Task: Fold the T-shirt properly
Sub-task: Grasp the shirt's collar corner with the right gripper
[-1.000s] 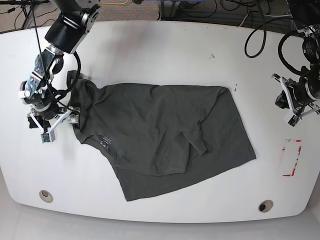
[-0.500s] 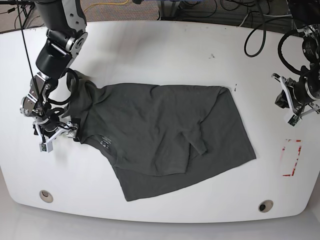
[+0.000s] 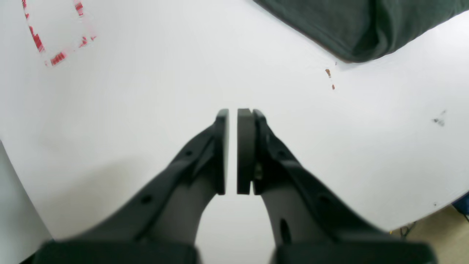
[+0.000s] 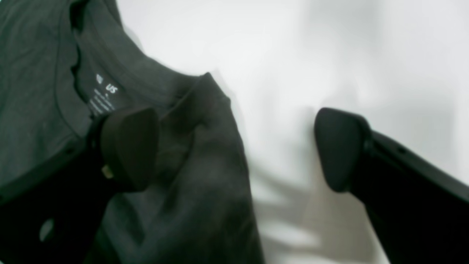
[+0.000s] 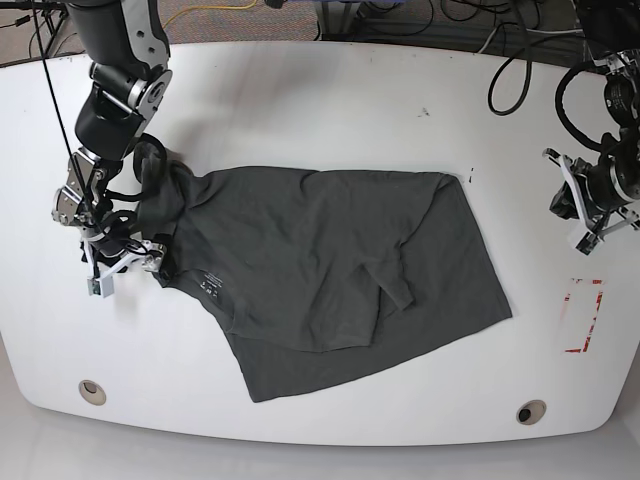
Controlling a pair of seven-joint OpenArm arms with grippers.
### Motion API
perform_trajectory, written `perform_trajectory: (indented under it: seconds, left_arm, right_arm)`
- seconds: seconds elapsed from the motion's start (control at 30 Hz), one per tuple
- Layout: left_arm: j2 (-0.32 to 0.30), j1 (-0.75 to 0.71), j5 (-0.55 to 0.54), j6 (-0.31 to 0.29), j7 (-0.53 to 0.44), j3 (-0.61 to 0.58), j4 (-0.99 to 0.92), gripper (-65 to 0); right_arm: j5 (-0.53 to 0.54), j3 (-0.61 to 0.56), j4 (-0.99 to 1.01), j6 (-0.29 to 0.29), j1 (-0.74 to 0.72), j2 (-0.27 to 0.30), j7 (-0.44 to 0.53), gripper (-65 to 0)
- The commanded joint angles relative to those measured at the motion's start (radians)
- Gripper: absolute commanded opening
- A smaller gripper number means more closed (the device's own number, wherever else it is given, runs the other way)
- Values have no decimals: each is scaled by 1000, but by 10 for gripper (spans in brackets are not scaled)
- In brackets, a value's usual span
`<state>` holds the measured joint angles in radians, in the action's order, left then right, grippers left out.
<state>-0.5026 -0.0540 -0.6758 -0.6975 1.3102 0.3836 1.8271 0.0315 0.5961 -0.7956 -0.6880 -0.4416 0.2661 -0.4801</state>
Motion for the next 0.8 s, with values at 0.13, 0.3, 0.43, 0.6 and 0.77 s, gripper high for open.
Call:
perform_trajectory:
  seconds: [0.13,0.3,0.43,0.6,0.77]
  left_arm:
    - [-18,35,-8,-1,-16,7,12,-625]
    - [-18,35,-8,-1,-17,7,12,-625]
    - [-18,36,-8,-1,-17,7,10,-625]
    - [-17,61,-6,-1,-17,5,9,-625]
    - [-17,79,-6,-1,-17,4,-53,-625]
  right_arm:
    - [9,-1,-11,-10,-21,-20,-12,0]
    - [9,-1,-12,-10,-21,-41,-12,-79]
    - [9,-1,-12,-10,-21,-47,-13,-190]
    - [9,-1,-12,-10,-21,-51,-13,-363]
    - [9,-1,-12,-10,-23,-52,-13,-595]
